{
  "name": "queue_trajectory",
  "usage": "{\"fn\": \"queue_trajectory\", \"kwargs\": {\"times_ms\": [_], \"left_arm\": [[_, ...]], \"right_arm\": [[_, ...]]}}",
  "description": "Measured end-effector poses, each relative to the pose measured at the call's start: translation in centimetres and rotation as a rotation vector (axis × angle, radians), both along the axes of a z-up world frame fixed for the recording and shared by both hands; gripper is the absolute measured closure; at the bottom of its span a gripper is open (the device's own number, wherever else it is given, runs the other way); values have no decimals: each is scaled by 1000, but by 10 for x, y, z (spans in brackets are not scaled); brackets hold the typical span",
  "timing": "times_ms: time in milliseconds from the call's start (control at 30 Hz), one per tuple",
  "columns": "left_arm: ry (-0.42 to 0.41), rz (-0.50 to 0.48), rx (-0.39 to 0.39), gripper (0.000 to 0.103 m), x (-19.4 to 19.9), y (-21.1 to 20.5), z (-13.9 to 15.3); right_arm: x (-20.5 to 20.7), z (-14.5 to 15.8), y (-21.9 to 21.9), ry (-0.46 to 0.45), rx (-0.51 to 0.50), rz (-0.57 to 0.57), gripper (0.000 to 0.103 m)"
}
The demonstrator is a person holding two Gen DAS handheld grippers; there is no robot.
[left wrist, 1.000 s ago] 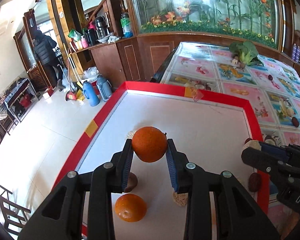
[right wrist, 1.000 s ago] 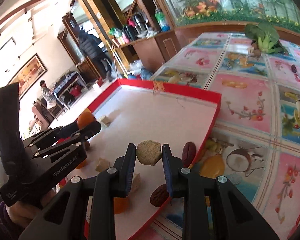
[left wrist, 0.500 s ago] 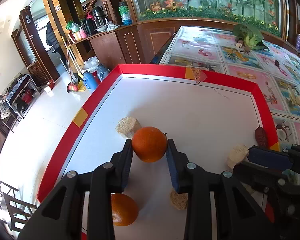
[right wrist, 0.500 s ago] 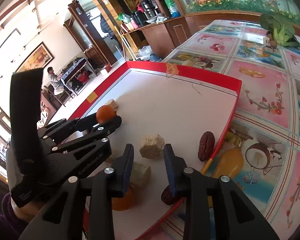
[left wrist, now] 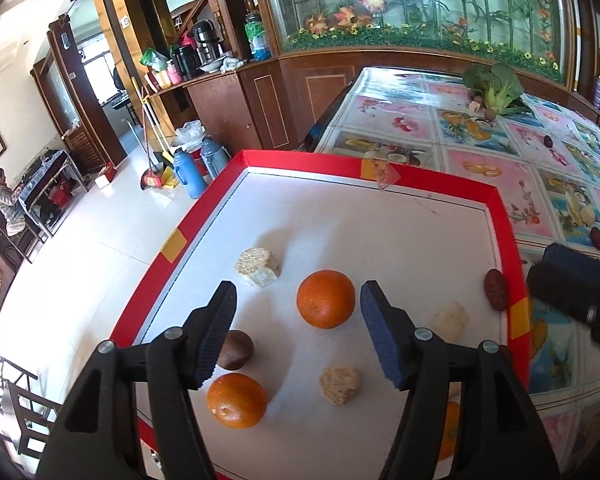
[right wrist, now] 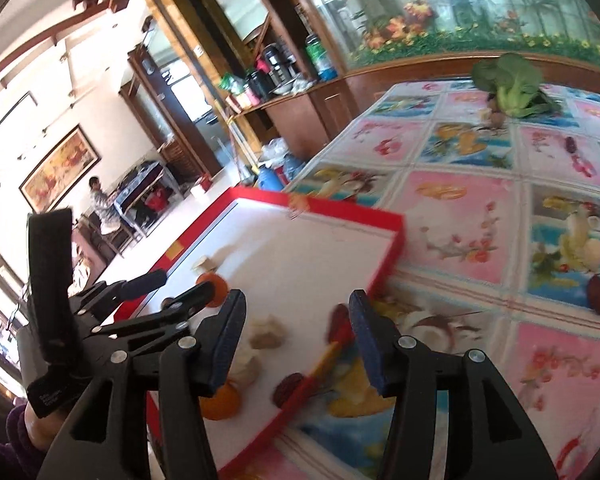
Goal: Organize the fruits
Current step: 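Open both tools to release the orange and bun into the tray, then close the right tool on a dark red date while the left tool approaches a beige bun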
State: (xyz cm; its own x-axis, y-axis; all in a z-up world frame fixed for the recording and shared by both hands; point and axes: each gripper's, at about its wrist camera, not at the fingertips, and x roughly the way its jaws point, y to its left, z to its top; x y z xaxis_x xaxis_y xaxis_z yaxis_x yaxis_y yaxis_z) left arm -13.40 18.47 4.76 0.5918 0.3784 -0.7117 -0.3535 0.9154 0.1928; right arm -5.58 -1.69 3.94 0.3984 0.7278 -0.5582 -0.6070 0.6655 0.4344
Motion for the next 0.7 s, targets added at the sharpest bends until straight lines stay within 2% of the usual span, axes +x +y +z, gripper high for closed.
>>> {"fn": "queue_trajectory", "kwargs": {"times_ms": [67,267,367,467,633,700], "left_arm": [[-6,-15,5,25,0,-9,2],[-12,-79,12,24,3,-36,9],[-18,-111,12,24,4,-50,14],[-14,-152,4,24,8,-65,17],[-8,-212,5,24,15,-87,21],[-4,-234,2,24,19,-96,23]], "right_arm": [[6,2,-21,-22,-13,-58,50],[28,0,-94,-64,-107,-233,50],[36,-5,-119,-67,-181,-279,50],[47,-15,-132,-57,-278,-309,50],[58,-25,-130,-37,-306,-292,50],[60,-30,-127,-22,-330,-278,53]]}}
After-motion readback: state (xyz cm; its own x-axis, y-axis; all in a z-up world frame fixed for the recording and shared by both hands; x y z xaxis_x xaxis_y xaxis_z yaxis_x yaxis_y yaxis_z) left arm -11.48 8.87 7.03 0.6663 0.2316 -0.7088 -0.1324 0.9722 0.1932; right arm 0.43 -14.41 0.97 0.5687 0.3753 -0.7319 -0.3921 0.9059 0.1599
